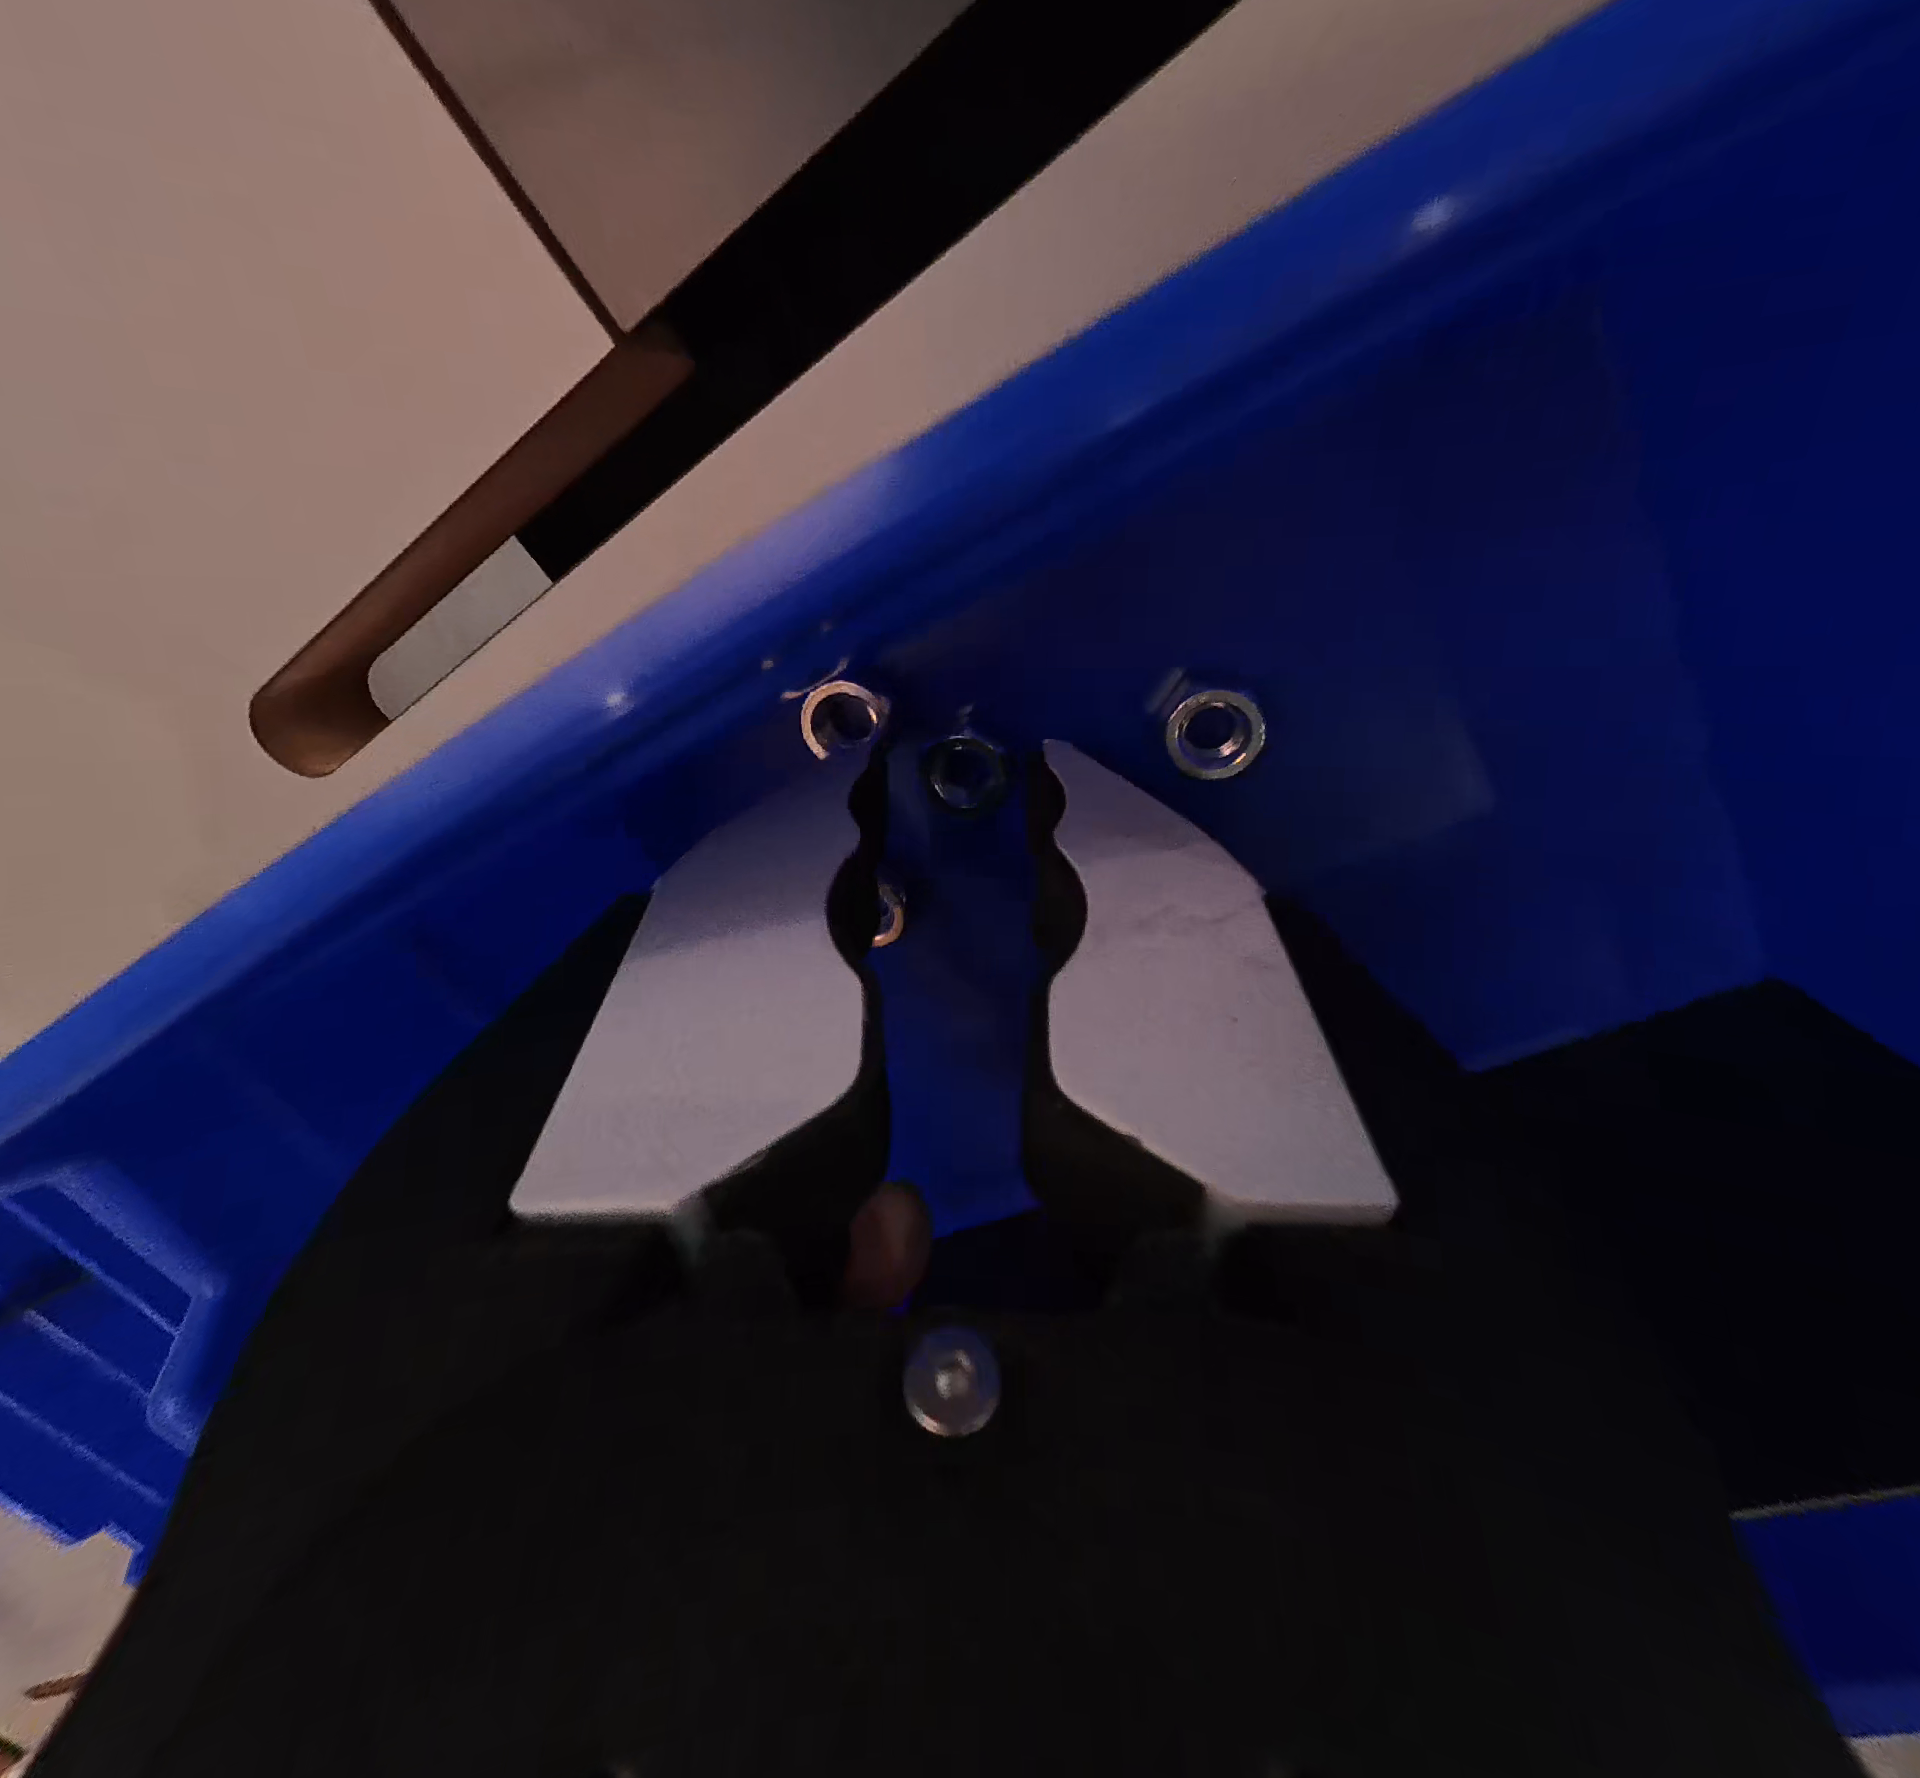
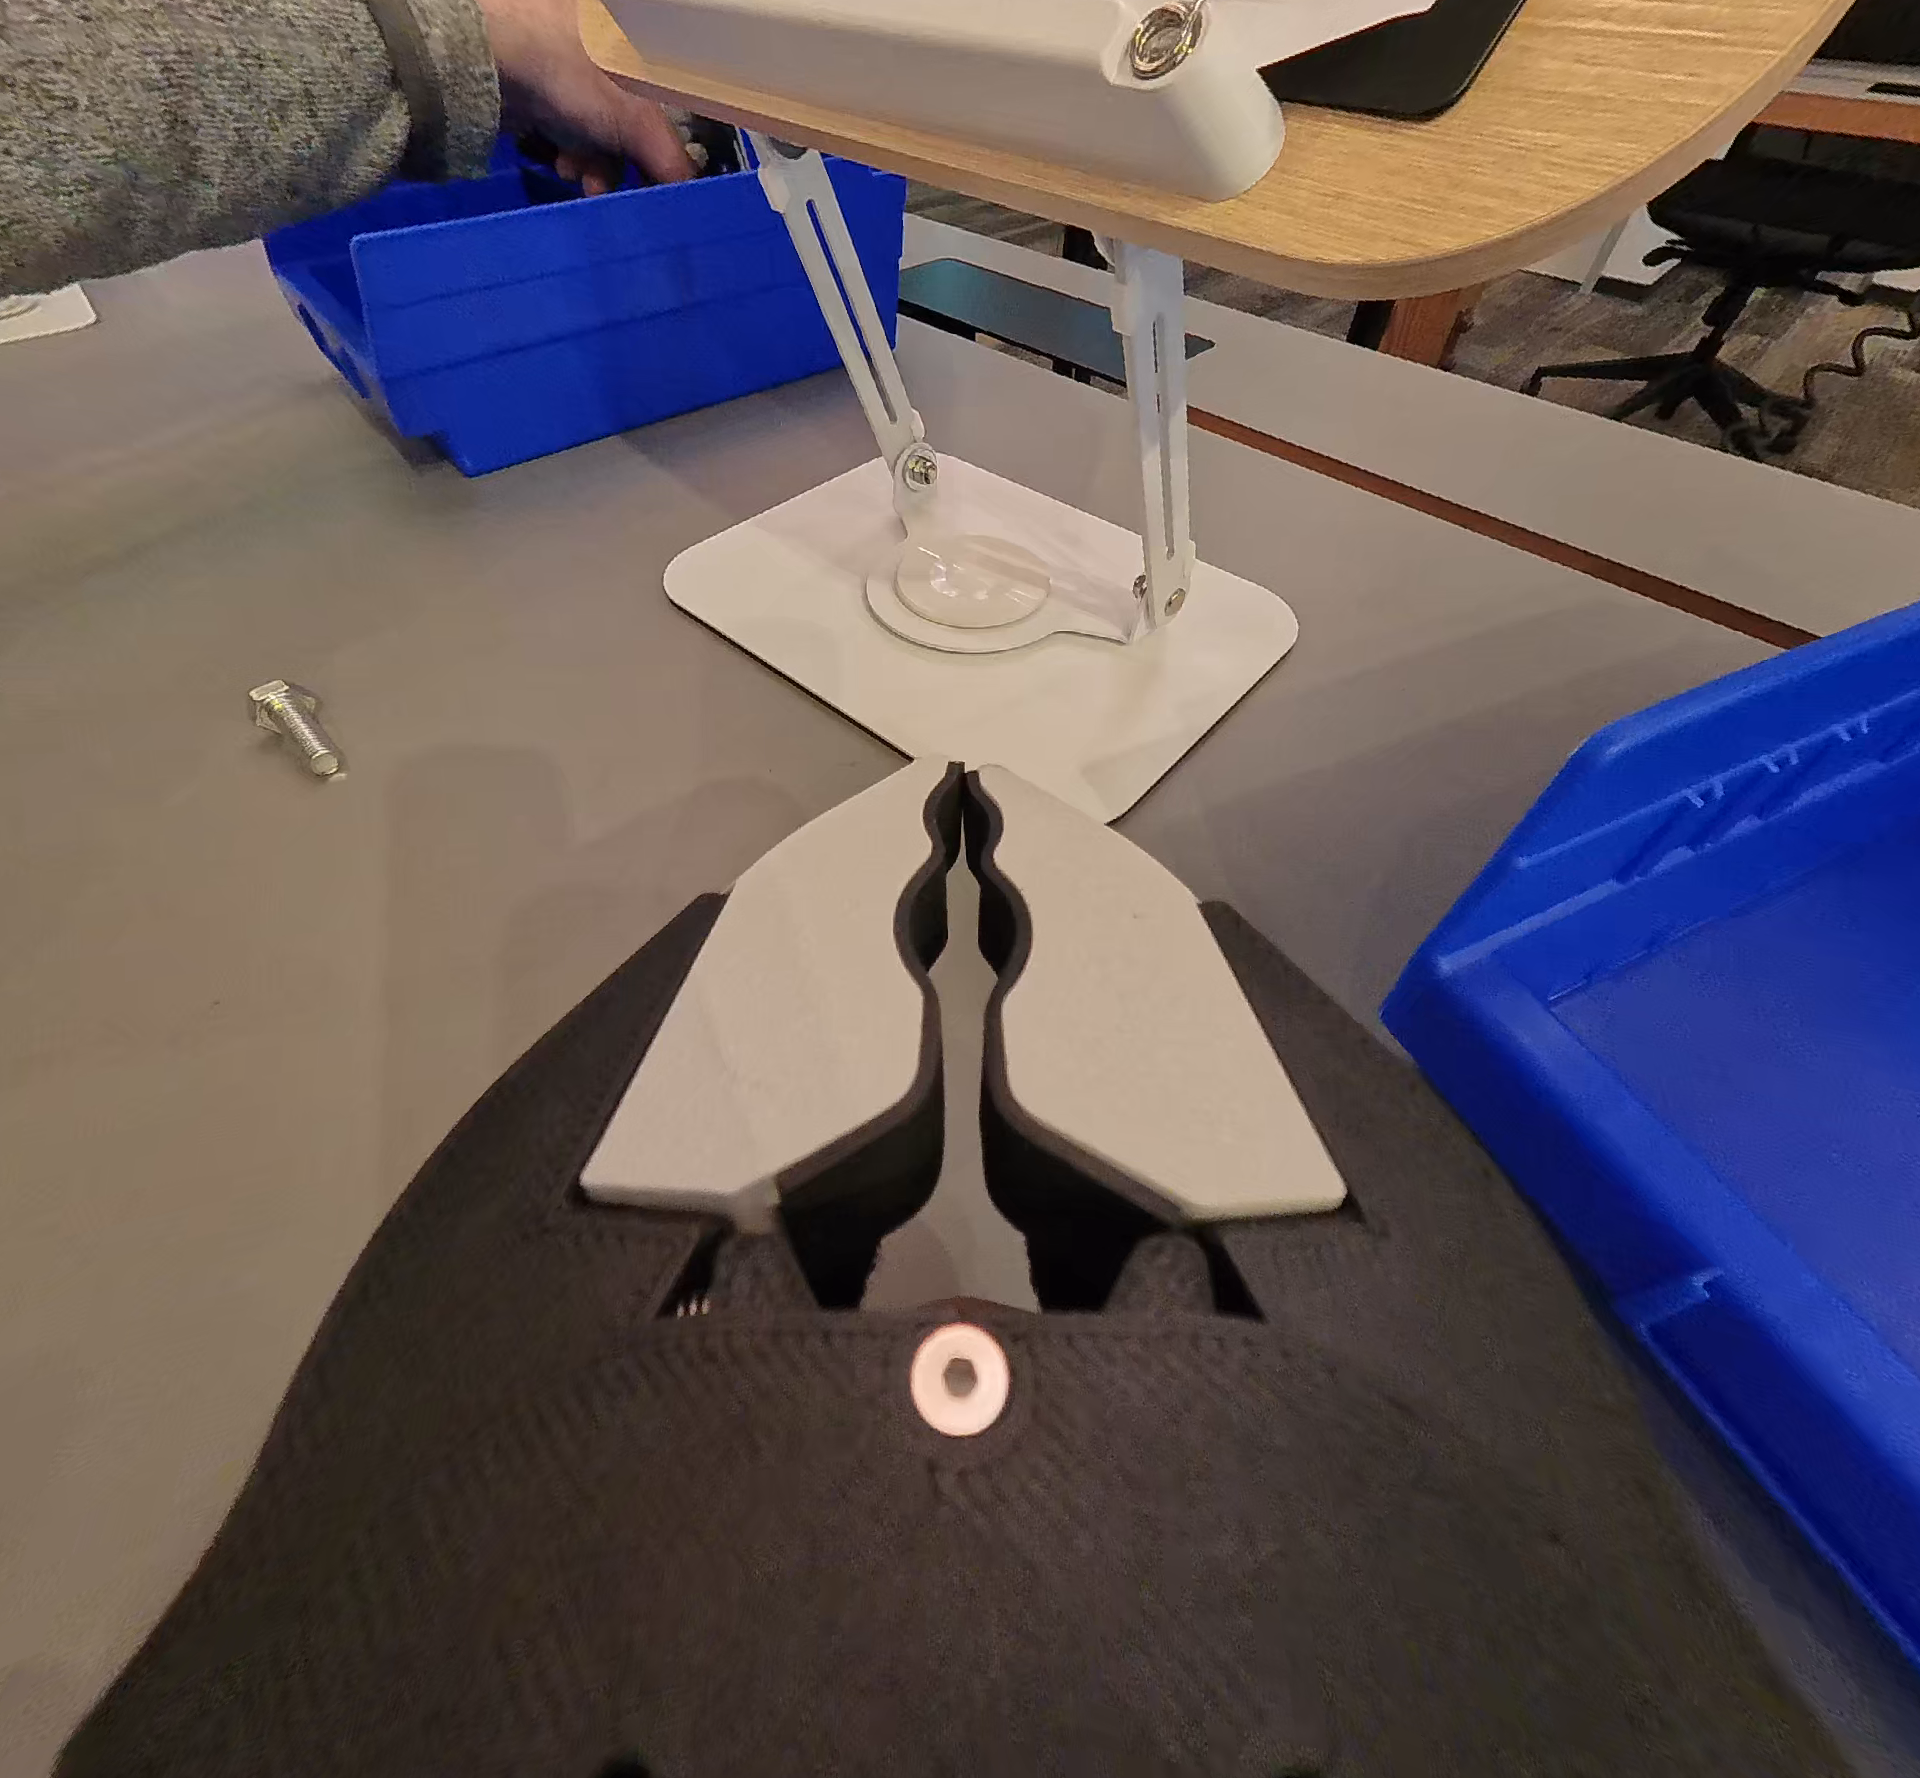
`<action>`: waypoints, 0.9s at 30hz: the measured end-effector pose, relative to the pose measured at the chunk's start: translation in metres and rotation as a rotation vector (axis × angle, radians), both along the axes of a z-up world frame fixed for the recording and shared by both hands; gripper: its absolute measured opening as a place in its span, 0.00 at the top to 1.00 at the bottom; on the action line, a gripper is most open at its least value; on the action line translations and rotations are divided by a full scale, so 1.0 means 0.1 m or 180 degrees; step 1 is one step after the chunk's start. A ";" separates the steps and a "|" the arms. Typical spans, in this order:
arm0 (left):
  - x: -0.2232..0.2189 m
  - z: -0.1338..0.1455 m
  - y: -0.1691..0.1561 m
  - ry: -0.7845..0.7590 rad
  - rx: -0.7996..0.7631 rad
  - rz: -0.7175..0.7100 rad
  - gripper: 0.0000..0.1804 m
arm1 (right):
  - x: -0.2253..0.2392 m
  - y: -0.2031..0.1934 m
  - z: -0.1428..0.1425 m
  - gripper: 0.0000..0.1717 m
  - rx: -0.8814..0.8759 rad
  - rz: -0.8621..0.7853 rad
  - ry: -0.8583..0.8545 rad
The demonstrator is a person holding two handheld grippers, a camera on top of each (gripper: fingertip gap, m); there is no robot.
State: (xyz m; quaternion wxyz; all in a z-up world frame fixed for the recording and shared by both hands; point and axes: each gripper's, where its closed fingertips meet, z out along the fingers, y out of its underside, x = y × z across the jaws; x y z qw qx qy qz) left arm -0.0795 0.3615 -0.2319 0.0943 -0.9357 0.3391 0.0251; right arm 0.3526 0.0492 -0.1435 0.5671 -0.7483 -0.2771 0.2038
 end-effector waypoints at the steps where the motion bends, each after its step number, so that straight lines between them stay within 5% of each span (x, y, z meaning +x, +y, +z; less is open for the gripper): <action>1: 0.00 0.00 0.00 0.0001 -0.0013 -0.0003 0.86 | 0.00 0.00 0.00 1.00 -0.0003 0.0002 0.0000; 20: -0.03 -0.02 -0.09 0.0162 -0.0149 -0.0208 0.90 | 0.00 0.01 -0.02 1.00 -0.0020 0.0003 -0.0015; 27: 0.16 0.47 -0.27 -0.0257 0.0274 -0.0438 0.90 | -0.01 0.00 0.00 1.00 -0.0004 0.0011 -0.0007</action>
